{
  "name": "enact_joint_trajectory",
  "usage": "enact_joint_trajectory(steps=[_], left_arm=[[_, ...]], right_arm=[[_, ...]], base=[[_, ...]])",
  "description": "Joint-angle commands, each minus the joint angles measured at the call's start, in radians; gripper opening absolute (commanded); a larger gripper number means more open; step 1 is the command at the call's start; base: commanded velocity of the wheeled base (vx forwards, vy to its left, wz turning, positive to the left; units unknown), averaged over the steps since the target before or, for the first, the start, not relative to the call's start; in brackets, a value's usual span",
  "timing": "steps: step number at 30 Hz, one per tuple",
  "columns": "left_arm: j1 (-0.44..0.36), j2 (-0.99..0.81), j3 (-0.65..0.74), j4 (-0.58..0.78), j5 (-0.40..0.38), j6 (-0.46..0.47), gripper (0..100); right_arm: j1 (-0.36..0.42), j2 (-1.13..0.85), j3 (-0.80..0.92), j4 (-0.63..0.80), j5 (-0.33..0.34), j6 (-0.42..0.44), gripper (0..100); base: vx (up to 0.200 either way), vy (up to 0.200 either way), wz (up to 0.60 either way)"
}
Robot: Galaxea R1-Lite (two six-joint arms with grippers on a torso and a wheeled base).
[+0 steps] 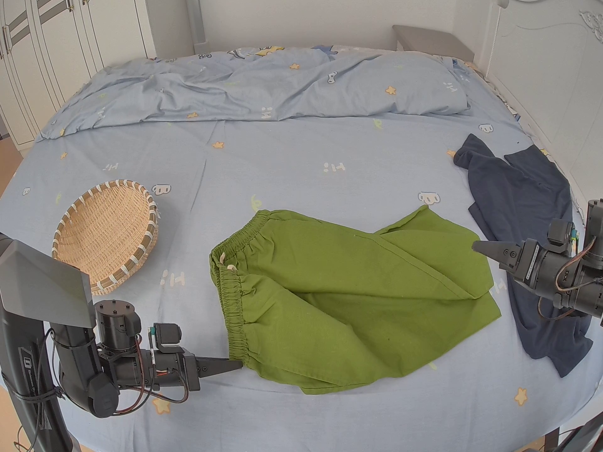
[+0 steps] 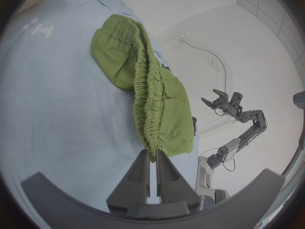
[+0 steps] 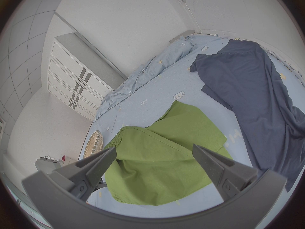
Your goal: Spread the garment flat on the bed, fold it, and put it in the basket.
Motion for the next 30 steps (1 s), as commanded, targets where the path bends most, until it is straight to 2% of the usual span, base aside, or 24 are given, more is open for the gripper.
enact_joint_trajectory(steps=[1, 4, 10, 14, 17, 19, 20, 21, 22, 25, 27, 28, 30], left_arm=[[0.003, -0.009, 0.009, -0.023, -0.001, 0.001, 0], [0.011, -0.014, 0.02, -0.023, -0.001, 0.001, 0], [0.086, -0.068, 0.104, -0.023, -0.004, 0.001, 0], [0.127, -0.101, 0.172, -0.023, -0.004, 0.003, 0], [0.147, -0.108, 0.172, -0.011, -0.004, -0.003, 0], [0.147, -0.108, 0.172, -0.011, -0.004, -0.003, 0], [0.173, -0.143, 0.172, 0.054, -0.007, -0.011, 0], [0.173, -0.143, 0.172, 0.054, -0.007, -0.011, 0], [0.203, -0.164, 0.172, 0.104, -0.055, -0.012, 0], [0.258, -0.167, 0.172, 0.118, -0.171, -0.014, 0], [0.264, -0.167, 0.172, 0.12, -0.181, -0.014, 0], [0.316, -0.167, 0.172, 0.121, -0.231, -0.014, 0], [0.341, -0.167, 0.172, 0.126, -0.243, -0.012, 0]], right_arm=[[0.001, 0.002, 0.0, 0.0, 0.0, 0.0, 100], [0.001, 0.002, 0.0, 0.0, 0.0, 0.0, 100], [-0.001, -0.001, 0.001, 0.006, 0.0, 0.0, 100], [-0.008, 0.0, 0.015, 0.078, 0.005, -0.001, 100], [-0.04, 0.011, 0.018, 0.148, 0.04, -0.003, 100], [-0.04, 0.011, 0.018, 0.148, 0.04, -0.003, 100], [-0.085, 0.016, 0.027, 0.205, 0.118, -0.009, 100], [-0.085, 0.016, 0.027, 0.205, 0.118, -0.009, 100], [-0.14, 0.045, 0.043, 0.233, 0.187, -0.041, 100], [-0.209, 0.089, 0.064, 0.233, 0.233, -0.103, 100], [-0.215, 0.092, 0.066, 0.233, 0.238, -0.109, 100], [-0.269, 0.135, 0.078, 0.233, 0.282, -0.147, 100], [-0.293, 0.169, 0.078, 0.233, 0.313, -0.17, 100]], base=[[0.0, 0.0, 0.0], [0.0, 0.0, 0.0], [0.0, 0.0, 0.0], [0.0, 0.0, 0.0], [0.0, 0.0, 0.0], [0.0, 0.0, 0.0], [0.0, 0.0, 0.0], [0.0, 0.0, 0.0], [0.0, 0.0, 0.0], [0.0, 0.0, 0.0], [0.0, 0.0, 0.0], [0.0, 0.0, 0.0], [0.0, 0.0, 0.0]])
